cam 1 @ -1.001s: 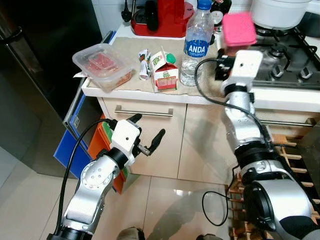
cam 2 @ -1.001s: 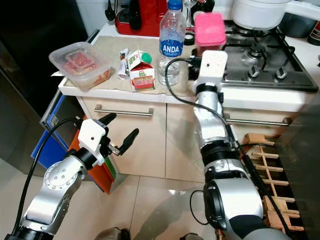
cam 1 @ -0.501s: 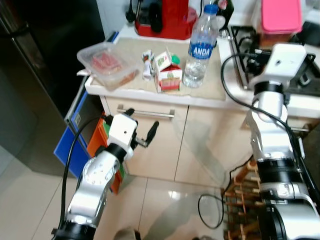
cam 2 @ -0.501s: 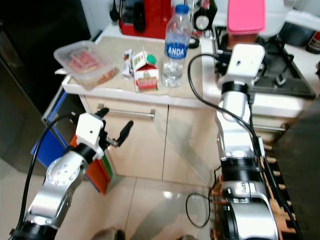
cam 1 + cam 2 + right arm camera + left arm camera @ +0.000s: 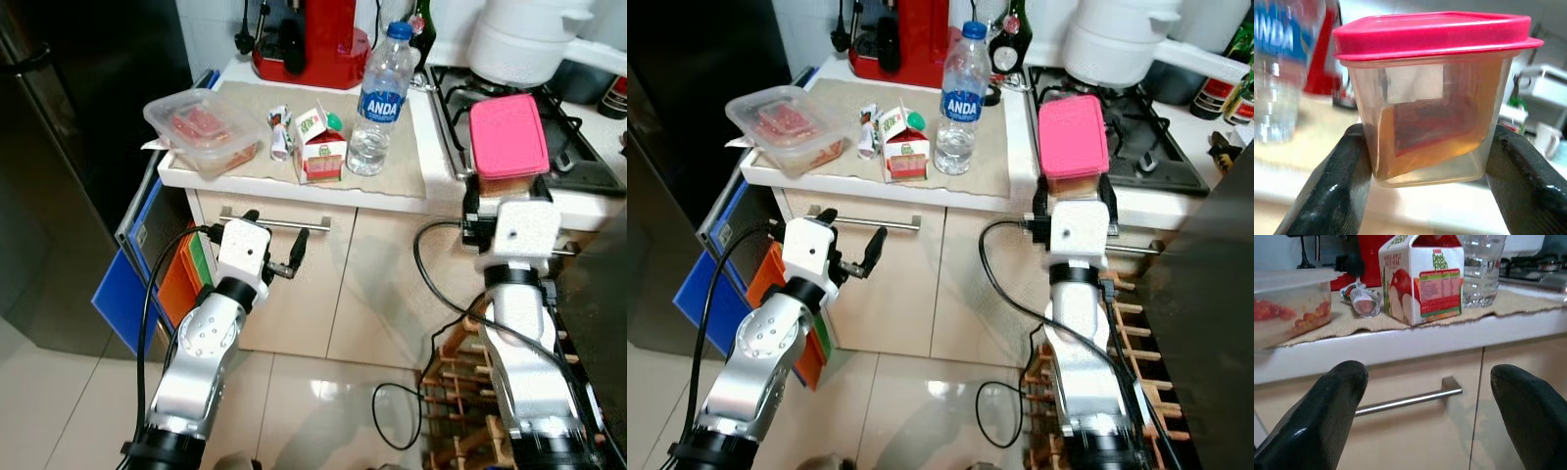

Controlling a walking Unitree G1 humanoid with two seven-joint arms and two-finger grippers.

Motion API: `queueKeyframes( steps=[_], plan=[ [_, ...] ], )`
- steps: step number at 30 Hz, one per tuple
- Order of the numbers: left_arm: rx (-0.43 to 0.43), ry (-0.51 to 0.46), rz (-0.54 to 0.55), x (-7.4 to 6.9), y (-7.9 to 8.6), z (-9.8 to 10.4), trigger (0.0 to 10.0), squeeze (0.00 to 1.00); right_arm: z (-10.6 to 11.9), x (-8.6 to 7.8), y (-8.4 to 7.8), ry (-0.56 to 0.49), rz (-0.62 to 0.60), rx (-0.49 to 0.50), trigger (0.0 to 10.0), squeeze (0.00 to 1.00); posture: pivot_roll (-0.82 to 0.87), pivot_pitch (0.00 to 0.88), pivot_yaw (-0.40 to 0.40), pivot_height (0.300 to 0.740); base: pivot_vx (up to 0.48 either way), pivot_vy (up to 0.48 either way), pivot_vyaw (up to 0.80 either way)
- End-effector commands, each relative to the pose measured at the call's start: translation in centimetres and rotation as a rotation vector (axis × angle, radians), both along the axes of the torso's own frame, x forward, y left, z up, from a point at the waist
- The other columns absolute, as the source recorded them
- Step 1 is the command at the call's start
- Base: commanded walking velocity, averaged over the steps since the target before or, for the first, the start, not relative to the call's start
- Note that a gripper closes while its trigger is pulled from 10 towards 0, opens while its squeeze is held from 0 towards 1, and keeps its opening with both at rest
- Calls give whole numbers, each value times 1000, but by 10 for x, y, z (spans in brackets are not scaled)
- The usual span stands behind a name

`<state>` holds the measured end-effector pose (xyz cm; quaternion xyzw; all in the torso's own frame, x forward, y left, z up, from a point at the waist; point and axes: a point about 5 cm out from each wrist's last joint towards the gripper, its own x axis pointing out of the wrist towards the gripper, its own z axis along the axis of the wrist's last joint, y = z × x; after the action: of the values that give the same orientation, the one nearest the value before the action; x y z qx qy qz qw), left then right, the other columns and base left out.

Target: Restocking fridge

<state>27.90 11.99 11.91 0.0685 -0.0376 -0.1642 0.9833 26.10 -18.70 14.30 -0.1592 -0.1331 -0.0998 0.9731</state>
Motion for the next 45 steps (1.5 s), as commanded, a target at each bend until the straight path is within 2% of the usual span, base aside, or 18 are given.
queueKeyframes(
  steps=[1,4,5,6,7,8,9,11,12,13,14,15,20,27,45],
  plan=[
    [20,2,21,-3,5,1,10000,0,-5,-8,-7,42,-14,-7,0,0,46,0,-22,740,0,0,0],
    [39,21,13,-14,15,-2,10000,0,-31,-25,-15,152,-17,48,0,0,49,0,-18,740,0,0,0],
    [56,49,-60,-25,15,-9,10000,0,-40,-33,-14,189,35,146,0,0,55,0,-22,740,0,0,0],
    [56,49,-60,-25,15,-9,10000,0,-40,-33,-14,189,35,146,0,0,55,0,-22,740,0,0,0],
    [80,74,-135,-36,13,-18,10000,0,-46,-38,-12,216,79,175,0,0,54,0,-26,740,0,0,0],
    [80,74,-135,-36,13,-18,10000,0,-46,-38,-12,216,79,175,0,0,54,0,-26,740,0,0,0],
    [72,92,-139,-41,14,-23,10000,0,-56,-41,-11,270,97,191,0,0,55,0,-29,740,0,0,0],
    [55,96,-111,-40,15,-24,10000,0,-64,-41,-10,307,109,191,0,0,57,0,-30,740,0,0,0],
    [21,94,-49,-35,15,-22,10000,0,-70,-36,-8,340,118,213,0,0,53,0,-34,740,0,0,0],
    [21,94,-49,-35,15,-22,10000,0,-70,-36,-8,340,118,213,0,0,53,0,-34,740,0,0,0],
    [-1,77,20,-25,13,-18,10000,0,-67,-23,-2,327,115,236,0,0,43,0,-35,740,0,0,0],
    [-6,79,43,-22,12,-18,10000,0,-64,-17,1,317,121,244,0,0,41,0,-37,740,0,0,0],
    [-4,83,60,-19,11,-16,10000,0,-57,-8,13,301,177,246,0,0,47,0,-44,740,0,0,0],
    [-9,88,83,-16,11,-17,10000,0,-60,-4,10,312,174,232,0,0,38,0,-45,740,-147,0,0],
    [-6,76,70,-9,8,-16,10000,0,-62,8,16,321,199,209,0,0,51,0,-50,740,-301,0,0]
  ],
)
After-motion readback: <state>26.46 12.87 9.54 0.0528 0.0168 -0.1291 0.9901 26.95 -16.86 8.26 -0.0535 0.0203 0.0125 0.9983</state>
